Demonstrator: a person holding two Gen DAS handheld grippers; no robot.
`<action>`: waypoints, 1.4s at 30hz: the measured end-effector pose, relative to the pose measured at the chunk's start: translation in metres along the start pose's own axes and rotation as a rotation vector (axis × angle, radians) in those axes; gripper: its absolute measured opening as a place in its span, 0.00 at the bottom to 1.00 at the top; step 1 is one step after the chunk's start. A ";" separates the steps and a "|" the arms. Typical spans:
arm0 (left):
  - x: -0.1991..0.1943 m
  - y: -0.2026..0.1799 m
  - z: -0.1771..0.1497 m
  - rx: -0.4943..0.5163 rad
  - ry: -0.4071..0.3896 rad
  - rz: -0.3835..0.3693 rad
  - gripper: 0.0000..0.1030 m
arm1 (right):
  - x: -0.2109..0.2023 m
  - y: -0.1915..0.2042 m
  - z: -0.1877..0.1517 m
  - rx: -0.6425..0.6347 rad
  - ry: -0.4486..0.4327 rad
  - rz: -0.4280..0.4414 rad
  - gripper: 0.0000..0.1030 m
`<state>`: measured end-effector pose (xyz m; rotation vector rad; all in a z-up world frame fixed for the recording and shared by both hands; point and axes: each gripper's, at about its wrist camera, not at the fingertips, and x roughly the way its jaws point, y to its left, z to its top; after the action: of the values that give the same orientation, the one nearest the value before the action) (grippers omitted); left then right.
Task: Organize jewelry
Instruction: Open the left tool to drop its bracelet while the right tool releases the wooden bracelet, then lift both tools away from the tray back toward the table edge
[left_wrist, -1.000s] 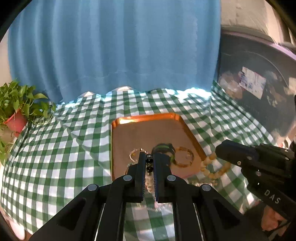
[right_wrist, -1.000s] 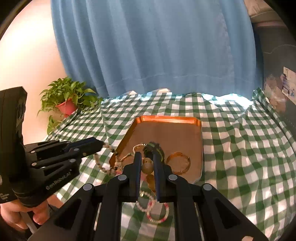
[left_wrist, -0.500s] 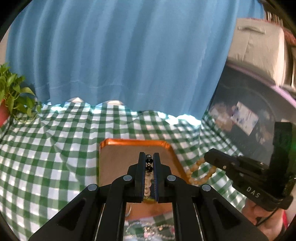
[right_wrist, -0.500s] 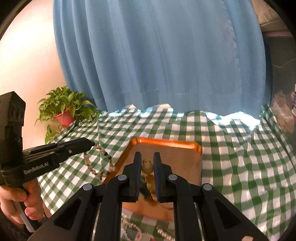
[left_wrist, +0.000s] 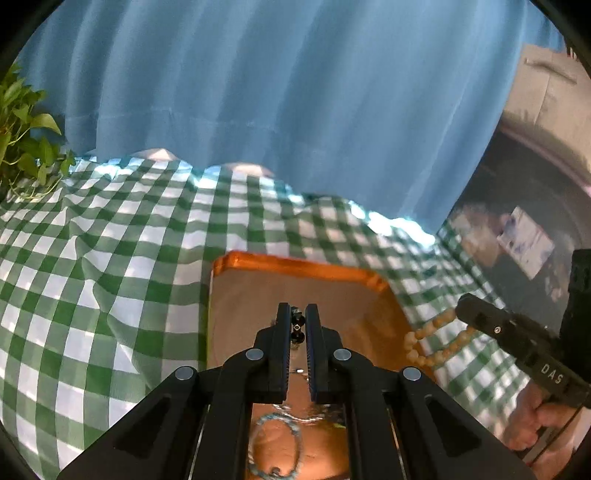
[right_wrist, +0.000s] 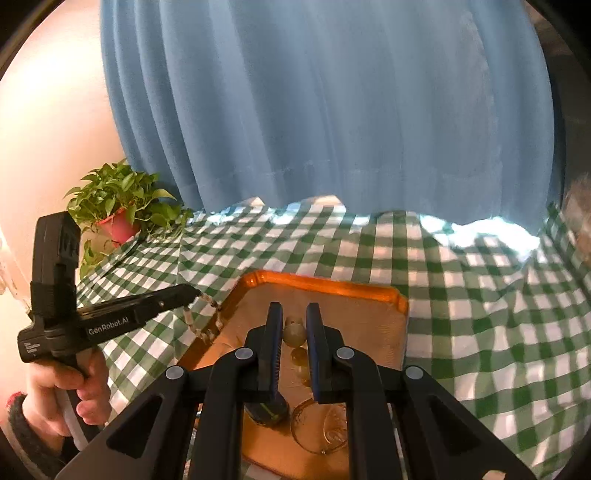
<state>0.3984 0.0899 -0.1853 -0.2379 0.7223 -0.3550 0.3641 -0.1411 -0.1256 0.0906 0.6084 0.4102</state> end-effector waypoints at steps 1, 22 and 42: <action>0.008 0.003 -0.002 0.010 0.015 0.006 0.07 | 0.006 -0.003 -0.004 0.005 0.009 0.002 0.11; 0.057 0.025 -0.026 0.082 0.147 0.242 0.08 | 0.075 -0.060 -0.038 0.129 0.151 -0.067 0.11; -0.004 -0.032 -0.032 0.176 0.029 0.235 0.82 | 0.049 -0.047 -0.034 0.118 0.091 -0.102 0.56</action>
<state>0.3661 0.0591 -0.1957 0.0190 0.7343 -0.1970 0.3979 -0.1657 -0.1891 0.1539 0.7238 0.2801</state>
